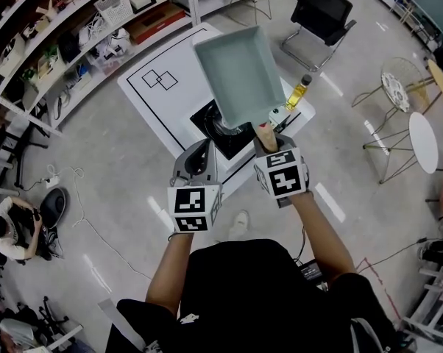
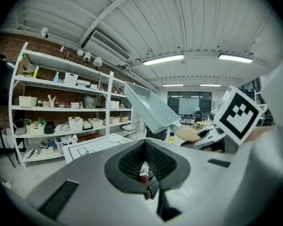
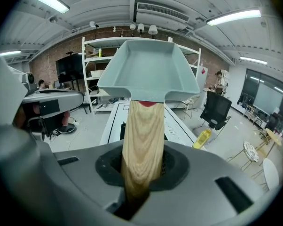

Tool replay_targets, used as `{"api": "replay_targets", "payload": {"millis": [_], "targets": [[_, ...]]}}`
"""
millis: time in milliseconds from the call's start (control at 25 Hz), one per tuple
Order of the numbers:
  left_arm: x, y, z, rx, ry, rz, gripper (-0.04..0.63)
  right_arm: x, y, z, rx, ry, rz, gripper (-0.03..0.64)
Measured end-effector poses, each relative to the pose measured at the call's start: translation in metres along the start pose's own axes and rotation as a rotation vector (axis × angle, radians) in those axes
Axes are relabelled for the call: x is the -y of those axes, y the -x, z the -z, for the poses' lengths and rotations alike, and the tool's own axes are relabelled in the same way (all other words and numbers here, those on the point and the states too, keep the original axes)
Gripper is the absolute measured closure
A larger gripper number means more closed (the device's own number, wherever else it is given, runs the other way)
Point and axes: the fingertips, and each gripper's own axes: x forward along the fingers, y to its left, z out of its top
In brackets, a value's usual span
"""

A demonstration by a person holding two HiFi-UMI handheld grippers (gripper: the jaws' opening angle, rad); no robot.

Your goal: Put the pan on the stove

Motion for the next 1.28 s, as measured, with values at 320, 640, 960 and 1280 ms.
{"api": "replay_targets", "payload": {"millis": [320, 640, 960, 1280], "targets": [[-0.008, 0.0, 0.008, -0.014, 0.016, -0.029, 0.586, 0.001, -0.021, 0.012, -0.078, 0.015, -0.019, 0.569], [-0.013, -0.005, 0.017, -0.032, 0.024, -0.051, 0.586, 0.0, -0.04, 0.028, -0.149, 0.035, -0.04, 0.568], [-0.021, -0.006, 0.026, -0.048, 0.04, -0.081, 0.586, -0.001, -0.054, 0.038, -0.216, 0.052, -0.061, 0.568], [-0.03, -0.007, 0.037, -0.066, 0.054, -0.105, 0.586, 0.003, -0.07, 0.06, -0.303, 0.06, -0.069, 0.566]]}}
